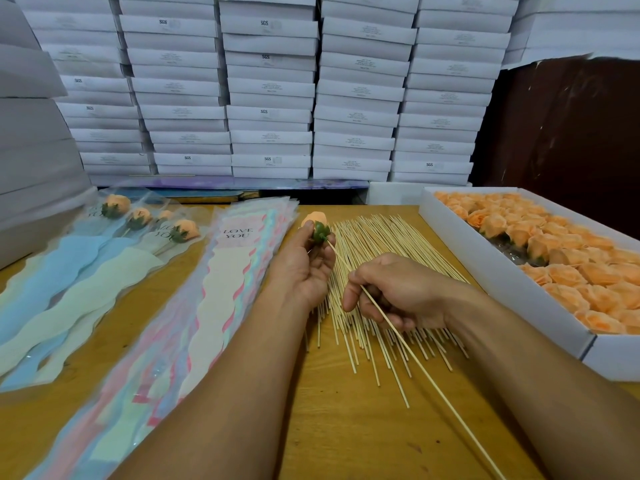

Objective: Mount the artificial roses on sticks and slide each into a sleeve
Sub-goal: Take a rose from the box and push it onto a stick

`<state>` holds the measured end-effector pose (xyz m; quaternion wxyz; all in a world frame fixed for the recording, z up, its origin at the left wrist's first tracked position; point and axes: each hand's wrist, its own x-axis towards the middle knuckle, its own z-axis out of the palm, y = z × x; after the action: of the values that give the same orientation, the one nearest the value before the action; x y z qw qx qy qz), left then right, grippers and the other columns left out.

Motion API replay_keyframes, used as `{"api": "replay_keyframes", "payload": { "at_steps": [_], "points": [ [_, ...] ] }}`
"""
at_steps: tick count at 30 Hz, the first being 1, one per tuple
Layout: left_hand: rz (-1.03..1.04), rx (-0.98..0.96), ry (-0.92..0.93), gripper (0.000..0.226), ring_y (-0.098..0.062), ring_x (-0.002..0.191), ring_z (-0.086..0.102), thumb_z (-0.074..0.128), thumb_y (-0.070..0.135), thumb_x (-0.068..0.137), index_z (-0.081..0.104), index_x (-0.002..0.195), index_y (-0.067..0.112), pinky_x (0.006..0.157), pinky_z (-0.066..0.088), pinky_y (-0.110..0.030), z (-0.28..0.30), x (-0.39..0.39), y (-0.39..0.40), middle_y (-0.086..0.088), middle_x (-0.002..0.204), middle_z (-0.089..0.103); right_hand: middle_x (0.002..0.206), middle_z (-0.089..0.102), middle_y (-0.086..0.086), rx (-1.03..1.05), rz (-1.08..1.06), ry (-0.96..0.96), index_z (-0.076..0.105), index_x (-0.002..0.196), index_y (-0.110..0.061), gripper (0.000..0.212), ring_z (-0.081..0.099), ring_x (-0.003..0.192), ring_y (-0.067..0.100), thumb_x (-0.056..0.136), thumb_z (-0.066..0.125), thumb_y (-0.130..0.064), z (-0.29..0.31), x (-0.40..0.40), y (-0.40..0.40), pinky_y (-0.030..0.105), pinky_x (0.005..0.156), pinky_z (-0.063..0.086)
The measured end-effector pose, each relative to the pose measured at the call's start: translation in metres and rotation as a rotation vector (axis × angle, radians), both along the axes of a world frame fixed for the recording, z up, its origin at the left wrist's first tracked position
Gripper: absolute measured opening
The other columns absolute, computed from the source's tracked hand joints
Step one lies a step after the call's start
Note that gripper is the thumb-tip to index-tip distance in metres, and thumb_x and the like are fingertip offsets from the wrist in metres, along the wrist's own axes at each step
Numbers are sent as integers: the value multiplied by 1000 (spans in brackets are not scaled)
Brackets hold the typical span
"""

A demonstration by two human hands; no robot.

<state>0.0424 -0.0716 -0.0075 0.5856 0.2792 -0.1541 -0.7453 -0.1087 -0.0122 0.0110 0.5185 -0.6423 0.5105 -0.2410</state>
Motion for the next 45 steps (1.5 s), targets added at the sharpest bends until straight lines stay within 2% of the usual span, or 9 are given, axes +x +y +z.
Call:
{"api": "replay_keyframes", "payload": {
  "at_steps": [9,20,32,36,42,45],
  "points": [
    [-7,4,22,18,-12,49,66,63,19,97,63,97,2,45,52,-15,1,0,1,-14,69,69,56,55,8,-6,-1,-4,72,85,-6,39,44,35,12,103,40,-17,0,1,1,19,31,30],
    [-24,6,13,21,-11,46,63,63,21,97,63,92,1,45,52,-15,0,1,1,-14,64,69,57,56,8,-10,-5,16,72,88,-5,40,43,37,13,104,38,-19,1,1,2,20,32,30],
    [-21,-2,-61,23,-10,50,65,66,23,95,64,102,1,45,51,-14,0,1,2,-13,67,71,56,55,7,-6,-6,15,71,91,-3,39,43,36,12,105,38,-20,2,1,2,20,31,30],
    [-8,-12,-121,22,-8,49,63,67,23,94,65,99,2,43,49,-14,0,-1,3,-11,64,71,56,55,6,2,-12,11,71,94,-2,38,43,36,12,105,39,-19,2,2,3,20,31,30],
    [22,-26,-177,18,-8,46,60,66,22,95,63,98,4,42,47,-15,0,-1,2,-10,60,67,57,61,5,-42,-77,-27,70,103,-10,21,46,36,10,104,53,-20,0,3,1,19,30,33],
    [41,-41,-193,14,-9,47,61,65,19,95,62,94,5,43,47,-15,0,-2,4,-9,58,67,58,63,5,-87,-125,-50,66,93,-11,15,47,36,8,102,60,-21,-2,5,0,19,30,33]
  ]
}}
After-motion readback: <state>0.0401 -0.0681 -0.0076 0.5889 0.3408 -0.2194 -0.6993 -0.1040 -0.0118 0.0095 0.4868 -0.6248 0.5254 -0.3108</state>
